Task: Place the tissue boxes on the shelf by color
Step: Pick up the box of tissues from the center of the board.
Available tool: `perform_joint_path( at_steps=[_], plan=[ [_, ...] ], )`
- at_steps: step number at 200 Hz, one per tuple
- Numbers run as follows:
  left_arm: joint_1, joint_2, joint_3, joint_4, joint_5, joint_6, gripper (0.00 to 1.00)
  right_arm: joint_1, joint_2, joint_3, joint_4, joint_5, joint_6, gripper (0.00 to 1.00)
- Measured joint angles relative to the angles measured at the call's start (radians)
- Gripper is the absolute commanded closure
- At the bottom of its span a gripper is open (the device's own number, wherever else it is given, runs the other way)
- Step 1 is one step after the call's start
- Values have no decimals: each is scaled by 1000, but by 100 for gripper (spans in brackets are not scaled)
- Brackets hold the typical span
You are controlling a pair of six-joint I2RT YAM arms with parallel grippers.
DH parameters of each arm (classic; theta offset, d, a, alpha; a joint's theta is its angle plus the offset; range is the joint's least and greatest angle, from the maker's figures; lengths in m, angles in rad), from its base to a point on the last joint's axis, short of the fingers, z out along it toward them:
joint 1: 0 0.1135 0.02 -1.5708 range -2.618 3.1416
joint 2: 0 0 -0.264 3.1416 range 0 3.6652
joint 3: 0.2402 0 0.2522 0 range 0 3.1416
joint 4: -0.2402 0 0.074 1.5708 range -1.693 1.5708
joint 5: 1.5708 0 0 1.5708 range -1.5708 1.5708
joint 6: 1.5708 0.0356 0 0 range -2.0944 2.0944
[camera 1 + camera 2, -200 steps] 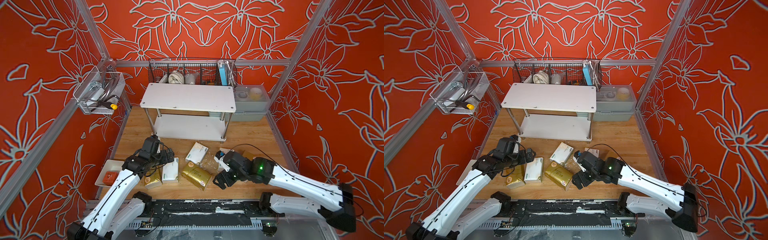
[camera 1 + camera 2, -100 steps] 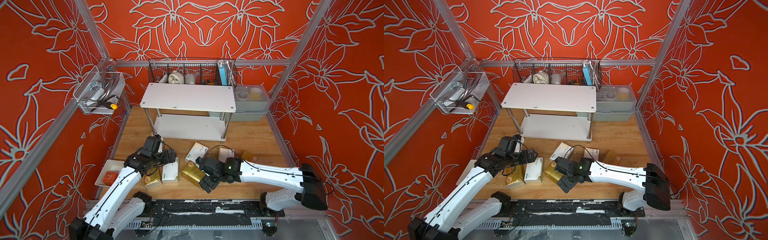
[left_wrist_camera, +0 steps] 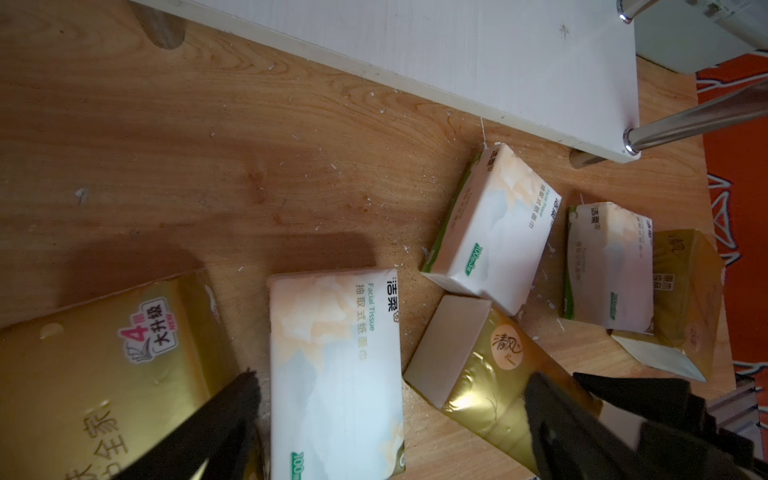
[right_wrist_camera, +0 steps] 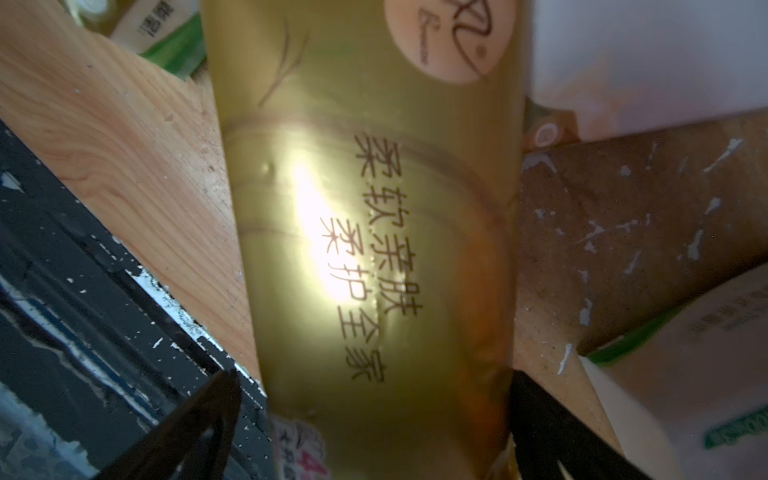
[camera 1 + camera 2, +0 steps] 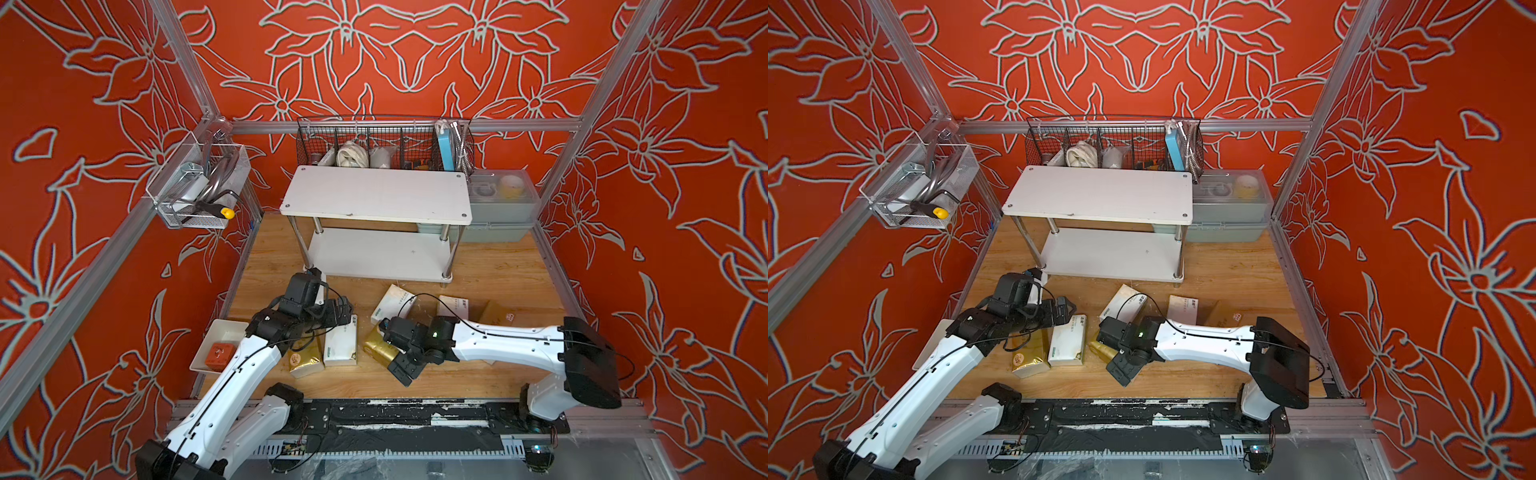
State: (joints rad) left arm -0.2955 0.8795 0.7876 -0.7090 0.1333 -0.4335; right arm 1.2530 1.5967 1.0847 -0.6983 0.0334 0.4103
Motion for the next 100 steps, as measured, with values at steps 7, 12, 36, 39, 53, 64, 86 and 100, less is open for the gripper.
perform_joint_path(
  at_steps=[7,12,36,39,53,64,86,100],
  plan=[
    [0,-1,0,0,0,0,2,0,5,0,5,0,-1,1],
    [0,-2,0,0,0,0,2,0,8,0,8,0,-2,1],
    [0,-2,0,0,0,0,2,0,26,0,27,0,-5,3],
    [0,-2,0,0,0,0,2,0,28,0,30,0,-5,4],
    [0,-2,-1,0,0,0,2,0,37,0,36,-1,-6,7],
    [0,-4,-3,0,-1,0,1,0,39,-3,43,-5,-6,11],
    [0,-10,-6,0,-1,0,2,0,39,-12,56,-11,-3,16],
    [0,-13,-8,1,-1,0,2,0,35,-21,64,-15,0,19]
  ],
)
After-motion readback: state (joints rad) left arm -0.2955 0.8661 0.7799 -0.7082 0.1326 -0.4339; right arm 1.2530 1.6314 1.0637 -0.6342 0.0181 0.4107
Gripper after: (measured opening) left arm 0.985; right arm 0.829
